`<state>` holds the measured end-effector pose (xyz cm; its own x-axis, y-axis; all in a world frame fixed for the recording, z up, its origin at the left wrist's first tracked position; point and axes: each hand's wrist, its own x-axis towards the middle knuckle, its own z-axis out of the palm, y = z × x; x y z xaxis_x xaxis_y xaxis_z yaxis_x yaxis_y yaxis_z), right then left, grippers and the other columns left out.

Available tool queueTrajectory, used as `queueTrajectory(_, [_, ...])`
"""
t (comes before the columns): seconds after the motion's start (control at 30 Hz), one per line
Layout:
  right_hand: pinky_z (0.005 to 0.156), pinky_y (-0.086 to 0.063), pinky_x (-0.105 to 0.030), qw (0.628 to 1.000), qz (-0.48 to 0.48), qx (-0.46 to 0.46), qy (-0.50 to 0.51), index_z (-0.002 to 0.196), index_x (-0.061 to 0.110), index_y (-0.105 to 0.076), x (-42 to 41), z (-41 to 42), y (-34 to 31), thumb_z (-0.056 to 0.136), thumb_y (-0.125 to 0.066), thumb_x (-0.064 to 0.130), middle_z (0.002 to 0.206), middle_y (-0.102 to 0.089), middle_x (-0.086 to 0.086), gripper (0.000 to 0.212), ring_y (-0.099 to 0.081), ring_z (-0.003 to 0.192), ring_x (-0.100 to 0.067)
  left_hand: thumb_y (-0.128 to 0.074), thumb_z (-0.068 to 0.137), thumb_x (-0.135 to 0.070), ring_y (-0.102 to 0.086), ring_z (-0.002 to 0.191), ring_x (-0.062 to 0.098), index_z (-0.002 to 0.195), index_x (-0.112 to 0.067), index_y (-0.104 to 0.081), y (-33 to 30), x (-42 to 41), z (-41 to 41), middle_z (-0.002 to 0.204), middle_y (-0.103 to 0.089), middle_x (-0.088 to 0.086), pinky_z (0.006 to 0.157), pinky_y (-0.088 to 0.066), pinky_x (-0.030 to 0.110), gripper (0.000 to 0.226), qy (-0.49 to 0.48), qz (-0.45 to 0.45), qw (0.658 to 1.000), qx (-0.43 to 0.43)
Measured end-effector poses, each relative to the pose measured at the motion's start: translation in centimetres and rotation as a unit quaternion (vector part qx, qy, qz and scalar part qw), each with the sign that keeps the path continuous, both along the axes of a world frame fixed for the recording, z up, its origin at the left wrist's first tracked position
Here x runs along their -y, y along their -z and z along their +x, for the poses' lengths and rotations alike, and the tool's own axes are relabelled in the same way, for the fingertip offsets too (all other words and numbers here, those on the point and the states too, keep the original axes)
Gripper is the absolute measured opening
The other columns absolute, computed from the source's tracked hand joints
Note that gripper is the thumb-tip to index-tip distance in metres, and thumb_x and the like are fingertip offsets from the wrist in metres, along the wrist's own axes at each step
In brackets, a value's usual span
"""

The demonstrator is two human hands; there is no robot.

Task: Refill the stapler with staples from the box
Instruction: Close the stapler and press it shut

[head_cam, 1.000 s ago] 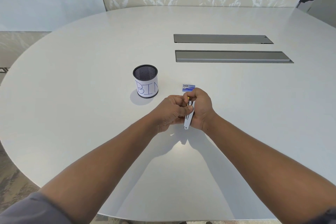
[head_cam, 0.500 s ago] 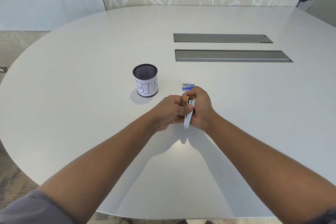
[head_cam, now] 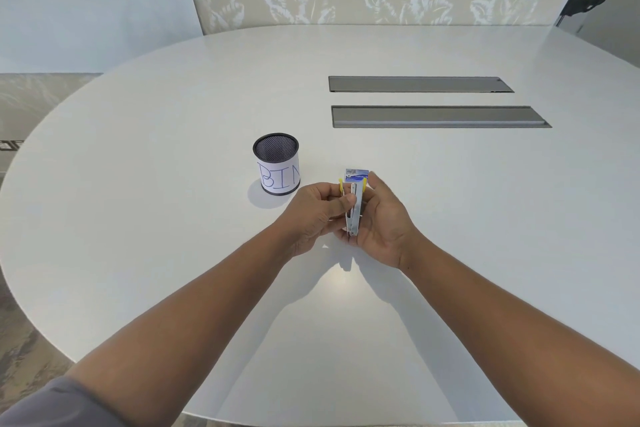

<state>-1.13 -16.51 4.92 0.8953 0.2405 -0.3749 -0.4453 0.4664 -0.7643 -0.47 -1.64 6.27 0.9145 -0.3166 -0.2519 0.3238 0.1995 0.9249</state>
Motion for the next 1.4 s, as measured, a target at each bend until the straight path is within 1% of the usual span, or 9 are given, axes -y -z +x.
queueTrajectory(0.13, [0.095, -0.056, -0.049, 1.000, -0.010, -0.005, 0.005, 0.113, 0.018, -0.074, 0.1, -0.3, 0.0, 0.101, -0.048, 0.057, 0.109, -0.068, -0.011, 0.049, -0.064, 0.097, -0.029, -0.068, 0.094, -0.007, -0.074, 0.086, 0.028, 0.114, -0.003, -0.071, 0.3, -0.1, -0.2, 0.102, -0.076, 0.017, 0.076, -0.061, 0.033, 0.021, 0.004, -0.027, 0.999, 0.022])
queueTrajectory(0.33, [0.081, -0.060, -0.042, 0.999, -0.029, 0.003, -0.018, 0.117, 0.018, -0.073, 0.2, -0.5, -0.4, 0.102, -0.041, 0.058, 0.107, -0.072, -0.012, 0.053, -0.073, 0.085, -0.028, -0.066, 0.096, -0.010, -0.073, 0.082, 0.031, 0.110, -0.013, -0.076, 0.4, -0.7, 0.0, 0.100, -0.073, 0.018, 0.081, -0.062, 0.044, 0.017, 0.003, 0.085, 0.989, 0.124])
queueTrajectory(0.43, [0.074, -0.058, -0.034, 0.998, -0.044, 0.022, -0.045, 0.111, 0.019, -0.076, 0.2, -0.5, -0.3, 0.100, -0.041, 0.061, 0.104, -0.075, -0.007, 0.055, -0.072, 0.086, -0.026, -0.066, 0.096, -0.012, -0.072, 0.076, 0.017, 0.098, -0.023, -0.078, 0.2, -0.8, 0.3, 0.091, -0.074, 0.012, 0.071, -0.059, 0.028, 0.016, -0.008, 0.146, 0.975, 0.166])
queueTrajectory(0.63, [0.057, -0.047, -0.024, 0.994, -0.064, 0.066, -0.049, 0.100, 0.020, -0.077, 0.4, -0.4, -0.1, 0.088, -0.060, 0.060, 0.087, -0.069, -0.002, 0.045, -0.056, 0.065, -0.013, -0.063, 0.099, -0.025, -0.058, 0.070, 0.012, 0.081, -0.036, -0.074, 0.3, -1.2, 0.8, 0.074, -0.064, -0.006, 0.070, -0.045, 0.023, 0.024, 0.015, 0.197, 0.961, 0.192])
queueTrajectory(0.77, [0.054, -0.044, -0.022, 0.989, -0.087, 0.115, -0.030, 0.100, 0.019, -0.071, 0.8, -0.4, 0.3, 0.087, -0.070, 0.044, 0.084, -0.061, -0.003, 0.028, -0.051, 0.062, -0.011, -0.060, 0.098, -0.009, -0.042, 0.071, 0.015, 0.107, -0.039, -0.073, 0.4, -1.8, 1.4, 0.088, -0.058, -0.010, 0.065, -0.039, 0.021, 0.034, 0.017, 0.172, 0.965, 0.195])
queueTrajectory(0.93, [0.064, -0.045, -0.020, 0.913, -0.323, 0.246, -0.043, 0.112, 0.025, -0.069, 2.0, 0.0, 0.8, 0.096, -0.068, 0.019, 0.082, -0.062, 0.008, 0.017, -0.051, 0.066, -0.007, -0.067, 0.083, 0.002, -0.056, 0.088, 0.017, 0.129, -0.026, -0.064, 0.3, -3.2, 1.9, 0.118, -0.063, 0.001, 0.083, -0.053, 0.033, 0.054, 0.067, 0.163, 0.969, 0.175])
queueTrajectory(1.1, [0.078, -0.048, -0.018, 0.830, -0.468, 0.299, -0.053, 0.110, 0.036, -0.062, 2.8, 0.2, 1.1, 0.090, -0.071, 0.018, 0.104, -0.071, 0.013, 0.029, -0.065, 0.091, -0.004, -0.089, 0.073, -0.020, -0.061, 0.101, 0.004, 0.128, -0.038, -0.062, 1.3, -3.7, 2.1, 0.125, -0.061, -0.015, 0.078, -0.054, 0.017, 0.064, 0.047, 0.278, 0.927, 0.246])
queueTrajectory(1.3, [0.074, -0.040, -0.005, 0.782, -0.517, 0.343, -0.063, 0.115, 0.035, -0.062, 3.0, 0.5, 1.8, 0.090, -0.070, 0.016, 0.103, -0.064, 0.022, 0.032, -0.059, 0.092, 0.006, -0.087, 0.077, -0.024, -0.060, 0.101, 0.000, 0.125, -0.036, -0.065, 2.4, -3.8, 2.1, 0.120, -0.063, -0.017, 0.074, -0.045, 0.006, 0.055, 0.041, 0.328, 0.897, 0.294])
queueTrajectory(1.4, [0.085, -0.038, -0.010, 0.753, -0.541, 0.367, -0.071, 0.126, 0.022, -0.065, 3.1, 0.8, 2.2, 0.092, -0.068, 0.012, 0.110, -0.059, 0.007, 0.035, -0.056, 0.098, -0.003, -0.086, 0.077, -0.024, -0.060, 0.104, 0.004, 0.122, -0.034, -0.066, 2.8, -4.1, 2.3, 0.117, -0.065, -0.015, 0.076, -0.045, 0.010, 0.051, 0.039, 0.346, 0.892, 0.288])
